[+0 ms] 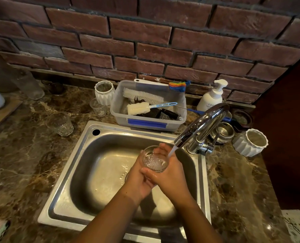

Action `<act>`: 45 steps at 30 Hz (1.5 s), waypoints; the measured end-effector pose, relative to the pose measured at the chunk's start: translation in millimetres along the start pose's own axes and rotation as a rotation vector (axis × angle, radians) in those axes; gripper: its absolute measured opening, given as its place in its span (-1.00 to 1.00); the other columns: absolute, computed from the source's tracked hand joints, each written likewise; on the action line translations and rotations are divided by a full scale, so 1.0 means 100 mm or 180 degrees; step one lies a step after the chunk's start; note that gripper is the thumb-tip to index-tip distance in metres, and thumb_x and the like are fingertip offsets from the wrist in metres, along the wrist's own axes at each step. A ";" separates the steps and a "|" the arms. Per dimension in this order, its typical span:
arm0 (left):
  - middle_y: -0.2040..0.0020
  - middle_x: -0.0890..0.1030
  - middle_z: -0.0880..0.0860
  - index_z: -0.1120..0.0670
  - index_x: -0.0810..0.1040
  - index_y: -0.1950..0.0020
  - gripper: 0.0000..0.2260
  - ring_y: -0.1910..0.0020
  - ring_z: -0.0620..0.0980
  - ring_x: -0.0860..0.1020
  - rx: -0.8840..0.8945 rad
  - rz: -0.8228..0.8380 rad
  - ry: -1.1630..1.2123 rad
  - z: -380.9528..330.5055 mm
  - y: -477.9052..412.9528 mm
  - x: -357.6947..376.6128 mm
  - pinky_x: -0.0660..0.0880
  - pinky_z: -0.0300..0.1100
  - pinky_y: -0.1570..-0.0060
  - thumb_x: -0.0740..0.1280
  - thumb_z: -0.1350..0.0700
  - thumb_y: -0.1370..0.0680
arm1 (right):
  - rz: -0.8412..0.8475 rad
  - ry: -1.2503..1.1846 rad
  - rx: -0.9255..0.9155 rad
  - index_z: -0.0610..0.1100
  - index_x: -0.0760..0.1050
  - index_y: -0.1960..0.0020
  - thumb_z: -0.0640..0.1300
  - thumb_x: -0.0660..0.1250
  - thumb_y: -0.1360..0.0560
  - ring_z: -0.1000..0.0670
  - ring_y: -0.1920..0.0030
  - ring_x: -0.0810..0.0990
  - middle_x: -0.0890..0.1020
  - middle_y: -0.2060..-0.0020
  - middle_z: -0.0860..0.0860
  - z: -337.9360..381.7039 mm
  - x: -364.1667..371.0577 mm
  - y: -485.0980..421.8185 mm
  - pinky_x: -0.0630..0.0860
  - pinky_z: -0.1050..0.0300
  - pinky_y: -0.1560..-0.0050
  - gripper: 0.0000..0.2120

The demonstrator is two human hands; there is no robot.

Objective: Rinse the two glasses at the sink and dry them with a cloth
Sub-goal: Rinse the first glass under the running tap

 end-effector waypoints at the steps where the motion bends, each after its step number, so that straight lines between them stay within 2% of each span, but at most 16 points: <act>1: -0.14 0.70 0.23 0.17 0.57 -0.30 -0.48 -0.18 0.22 0.65 0.0021 0.0053 -0.0036 -0.01 0.01 0.01 0.58 0.07 -0.12 0.33 -0.21 -0.56 | 0.0004 -0.0043 0.0031 0.13 0.32 -0.42 -0.07 0.66 -0.27 0.16 -0.23 0.60 0.62 -0.19 0.18 -0.02 -0.01 0.02 0.57 0.15 -0.27 -0.17; 4: -0.12 0.72 0.20 0.12 0.56 -0.31 -0.47 -0.14 0.17 0.68 0.0197 0.0249 -0.0372 -0.04 0.07 0.07 0.59 0.05 -0.08 0.27 -0.26 -0.57 | 0.0033 -0.0203 0.0107 0.14 0.33 -0.38 -0.13 0.65 -0.31 0.25 -0.16 0.61 0.63 -0.16 0.20 -0.11 -0.07 0.07 0.58 0.21 -0.22 -0.23; 7: -0.09 0.74 0.13 0.07 0.57 -0.27 -0.49 -0.08 0.08 0.71 0.0302 0.0599 -0.0565 -0.01 0.16 0.21 0.64 -0.02 0.07 0.10 -0.28 -0.62 | 0.0082 -0.0496 0.0196 0.12 0.32 -0.36 -0.19 0.63 -0.32 0.15 -0.15 0.64 0.63 -0.16 0.13 -0.15 -0.16 0.06 0.63 0.17 -0.13 -0.25; 9: -0.10 0.74 0.11 0.04 0.59 -0.24 -0.44 -0.10 0.06 0.71 0.0379 0.0728 -0.0691 -0.03 0.19 0.26 0.65 -0.02 0.06 0.03 -0.32 -0.60 | 0.0153 -0.0722 0.0202 0.12 0.36 -0.29 -0.21 0.62 -0.33 0.08 -0.13 0.67 0.64 -0.13 0.09 -0.13 -0.18 0.04 0.66 0.17 -0.05 -0.32; 12: -0.19 0.70 0.08 0.00 0.56 -0.32 -0.36 -0.19 0.07 0.67 0.0548 0.0858 -0.1013 -0.06 0.20 0.29 0.62 0.07 -0.08 0.02 -0.38 -0.53 | 0.0079 -0.0968 0.0255 0.18 0.40 -0.25 -0.04 0.58 -0.25 0.04 -0.15 0.67 0.65 -0.16 0.04 -0.15 -0.16 0.03 0.67 0.13 0.00 -0.35; 15: -0.19 0.70 0.08 -0.01 0.57 -0.30 -0.37 -0.18 0.08 0.67 0.0664 0.0837 -0.1143 -0.09 0.20 0.28 0.61 0.11 -0.10 0.07 -0.39 -0.48 | 0.0008 -0.1196 0.0381 0.20 0.37 -0.32 0.14 0.56 -0.16 -0.02 -0.21 0.64 0.61 -0.23 0.00 -0.26 -0.10 0.06 0.68 -0.06 -0.09 -0.23; 18: -0.15 0.72 0.07 -0.03 0.58 -0.27 -0.40 -0.14 0.06 0.69 0.0719 0.0701 -0.1078 -0.07 0.19 0.23 0.62 0.02 -0.05 0.10 -0.38 -0.46 | 0.0116 -0.1051 0.0425 0.28 0.32 -0.34 0.08 0.60 -0.23 -0.03 -0.21 0.64 0.62 -0.20 0.05 -0.34 -0.05 0.08 0.65 -0.13 -0.16 -0.24; 20: -0.15 0.72 0.08 -0.01 0.58 -0.28 -0.39 -0.15 0.05 0.69 0.0684 0.0659 -0.1034 -0.02 0.18 0.20 0.61 -0.02 -0.06 0.09 -0.37 -0.47 | 0.0120 -0.0926 0.0456 0.28 0.34 -0.28 -0.10 0.61 -0.34 0.00 -0.19 0.64 0.63 -0.17 0.10 -0.39 -0.04 0.09 0.65 -0.12 -0.17 -0.33; 22: -0.16 0.71 0.09 0.00 0.58 -0.30 -0.40 -0.17 0.05 0.68 0.0617 0.0647 -0.1098 0.03 0.16 0.20 0.61 -0.03 -0.05 0.05 -0.35 -0.53 | 0.0026 -0.0838 0.0433 0.20 0.38 -0.25 -0.17 0.59 -0.37 0.03 -0.19 0.63 0.63 -0.14 0.11 -0.40 -0.08 0.07 0.65 -0.04 -0.17 -0.39; 24: -0.15 0.72 0.08 -0.01 0.58 -0.29 -0.46 -0.15 0.04 0.68 0.0656 0.0568 -0.1267 -0.01 0.13 0.20 0.63 -0.08 0.00 0.03 -0.31 -0.60 | -0.0085 -0.0802 0.0388 0.14 0.38 -0.31 -0.17 0.60 -0.37 0.04 -0.22 0.60 0.61 -0.19 0.09 -0.38 -0.12 0.04 0.63 0.10 -0.15 -0.36; 29: -0.09 0.74 0.00 -0.06 0.61 -0.23 -0.52 -0.07 -0.05 0.71 0.0585 0.0485 -0.1351 -0.10 0.06 0.12 0.63 -0.22 0.16 0.08 -0.31 -0.60 | 0.0080 -0.0641 0.0251 0.10 0.35 -0.40 -0.15 0.63 -0.32 0.05 -0.22 0.62 0.62 -0.21 0.10 -0.34 -0.05 0.00 0.62 0.06 -0.21 -0.24; 33: -0.20 0.69 0.10 -0.03 0.59 -0.31 -0.37 -0.18 0.08 0.67 0.0494 0.0294 -0.1266 -0.07 0.03 -0.02 0.66 -0.06 0.05 0.24 -0.40 -0.41 | 0.0081 -0.0668 0.0187 0.08 0.37 -0.37 -0.19 0.63 -0.33 0.06 -0.20 0.64 0.64 -0.17 0.10 -0.38 -0.08 0.04 0.62 0.14 -0.15 -0.27; 35: -0.22 0.69 0.09 -0.04 0.58 -0.33 -0.36 -0.19 0.09 0.66 0.0525 0.0216 -0.1232 -0.05 0.02 -0.06 0.65 0.00 -0.02 0.27 -0.40 -0.40 | 0.0092 -0.0701 0.0184 0.11 0.36 -0.38 -0.16 0.63 -0.32 0.09 -0.21 0.63 0.63 -0.19 0.12 -0.39 -0.07 0.04 0.62 0.12 -0.16 -0.26; 38: -0.23 0.68 0.06 -0.06 0.58 -0.32 -0.39 -0.20 0.08 0.66 0.0573 0.0206 -0.1089 -0.05 0.02 -0.08 0.62 -0.02 -0.05 0.30 -0.37 -0.40 | 0.0161 -0.0653 0.0200 0.14 0.37 -0.34 -0.16 0.64 -0.30 0.15 -0.20 0.62 0.64 -0.14 0.19 -0.42 -0.04 0.04 0.61 0.15 -0.18 -0.28; 42: -0.24 0.67 0.07 -0.07 0.58 -0.31 -0.37 -0.22 0.11 0.64 0.0603 0.0195 -0.1158 -0.06 0.03 -0.04 0.64 0.04 -0.07 0.31 -0.39 -0.36 | 0.0057 -0.0685 0.0156 0.12 0.37 -0.34 -0.15 0.63 -0.32 0.09 -0.21 0.62 0.62 -0.18 0.12 -0.44 -0.09 0.02 0.62 0.09 -0.20 -0.29; 45: -0.24 0.68 0.05 -0.08 0.58 -0.33 -0.36 -0.24 0.07 0.63 0.0625 0.0231 -0.1252 -0.09 0.03 -0.03 0.59 0.00 -0.10 0.21 -0.42 -0.41 | 0.0233 -0.0656 0.0150 0.14 0.36 -0.33 -0.21 0.63 -0.31 0.13 -0.20 0.63 0.63 -0.16 0.15 -0.42 -0.01 0.02 0.62 0.20 -0.14 -0.27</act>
Point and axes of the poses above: each hand's wrist, its own y-axis away from the middle knuckle, its own x-axis out of the palm, z = x × y, the point moved 9 cm from there along -y, towards the middle knuckle
